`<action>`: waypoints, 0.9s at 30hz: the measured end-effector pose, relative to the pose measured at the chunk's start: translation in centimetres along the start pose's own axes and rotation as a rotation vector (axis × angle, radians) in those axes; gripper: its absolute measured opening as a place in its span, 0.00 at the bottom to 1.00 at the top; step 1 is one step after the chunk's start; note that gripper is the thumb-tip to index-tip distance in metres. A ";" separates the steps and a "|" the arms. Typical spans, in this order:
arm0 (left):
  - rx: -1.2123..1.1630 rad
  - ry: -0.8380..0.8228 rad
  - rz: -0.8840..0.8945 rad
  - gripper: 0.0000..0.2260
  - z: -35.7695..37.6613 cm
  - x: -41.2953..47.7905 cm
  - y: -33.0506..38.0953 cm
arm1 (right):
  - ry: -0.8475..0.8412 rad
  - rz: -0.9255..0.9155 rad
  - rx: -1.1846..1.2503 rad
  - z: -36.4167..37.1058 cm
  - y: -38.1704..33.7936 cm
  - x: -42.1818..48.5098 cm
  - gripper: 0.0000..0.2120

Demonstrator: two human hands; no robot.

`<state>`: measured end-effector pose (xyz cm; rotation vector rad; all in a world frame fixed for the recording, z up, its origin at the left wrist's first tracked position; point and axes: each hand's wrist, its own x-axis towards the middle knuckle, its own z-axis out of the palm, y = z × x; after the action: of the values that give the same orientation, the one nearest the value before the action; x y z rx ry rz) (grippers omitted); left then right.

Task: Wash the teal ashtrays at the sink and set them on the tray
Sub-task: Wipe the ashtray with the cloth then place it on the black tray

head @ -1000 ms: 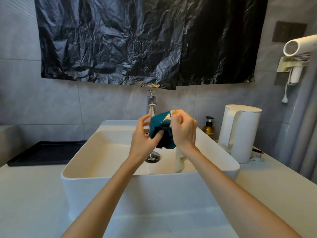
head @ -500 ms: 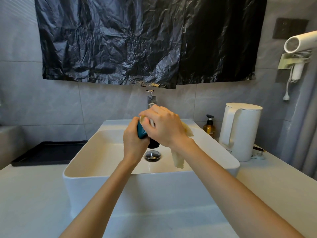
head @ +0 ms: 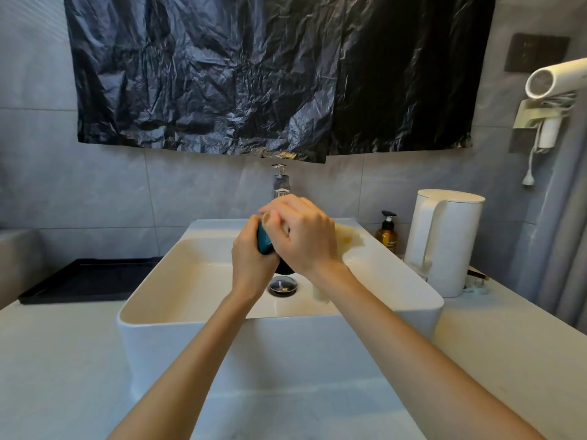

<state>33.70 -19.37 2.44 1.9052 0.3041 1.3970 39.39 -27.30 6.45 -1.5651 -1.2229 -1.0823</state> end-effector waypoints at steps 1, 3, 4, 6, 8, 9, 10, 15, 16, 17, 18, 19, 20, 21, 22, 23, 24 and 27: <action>-0.001 -0.002 0.001 0.12 0.1 0.0 0.0 | -0.009 -0.066 -0.050 0.0 0.1 0.2 0.15; -0.035 0.000 -0.024 0.12 0.1 0.0 0.2 | 0.003 -0.035 -0.006 -0.1 0.7 0.4 0.16; -0.059 0.004 -0.037 0.13 0.0 0.0 0.3 | 0.023 0.028 0.078 -0.1 1.0 0.3 0.17; -0.135 0.012 -0.058 0.11 0.0 0.1 0.6 | 0.072 0.210 0.291 0.1 1.7 -0.4 0.17; -0.238 0.027 -0.090 0.07 0.1 0.1 0.8 | 0.120 0.476 0.481 0.3 1.4 -1.2 0.14; -0.282 0.033 -0.109 0.07 0.1 0.1 0.9 | 0.160 0.619 0.556 0.5 0.9 -1.5 0.13; -0.319 0.038 -0.131 0.07 0.1 0.1 0.9 | 0.213 0.743 0.610 0.7 0.3 -1.7 0.14; -0.472 0.069 -0.251 0.09 0.1 0.4 0.5 | 0.371 1.007 0.770 2.4 -1.9 -1.9 0.16; -0.467 0.069 -0.244 0.10 0.1 0.4 0.5 | 0.397 1.023 0.766 2.6 -2.1 -1.7 0.16; -0.455 0.064 -0.236 0.10 0.1 0.3 0.5 | 0.430 1.024 0.744 2.7 -2.2 -1.6 0.16; -0.444 0.053 -0.238 0.10 0.1 0.3 0.5 | 0.462 1.013 0.715 2.7 -2.0 -1.4 0.16; -0.437 0.029 -0.251 0.10 0.1 0.3 0.5 | 0.484 0.990 0.679 2.7 -1.8 -1.2 0.16; -0.438 -0.012 -0.267 0.11 0.2 0.4 0.4 | 0.486 0.954 0.636 2.5 -1.4 -1.0 0.15; -0.429 -0.063 -0.277 0.13 0.3 0.5 0.2 | 0.470 0.908 0.589 2.3 -0.9 -0.7 0.14; -0.398 -0.112 -0.282 0.17 0.4 0.5 0.0 | 0.449 0.852 0.545 2.0 -0.3 -0.4 0.13; -0.348 -0.156 -0.291 0.21 0.5 0.4 0.0 | 0.435 0.785 0.508 1.7 0.3 -0.1 0.12; -0.302 -0.182 -0.308 0.25 0.6 0.4 0.1 | 0.431 0.709 0.472 1.3 0.8 0.2 0.12; -0.264 -0.156 -0.409 0.30 0.4 0.3 0.8 | 0.428 0.493 0.353 0.0 2.2 1.1 0.12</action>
<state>33.99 -19.89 3.14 1.6124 0.3873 0.9602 41.74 -27.43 7.23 -1.1917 -0.6443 -0.7709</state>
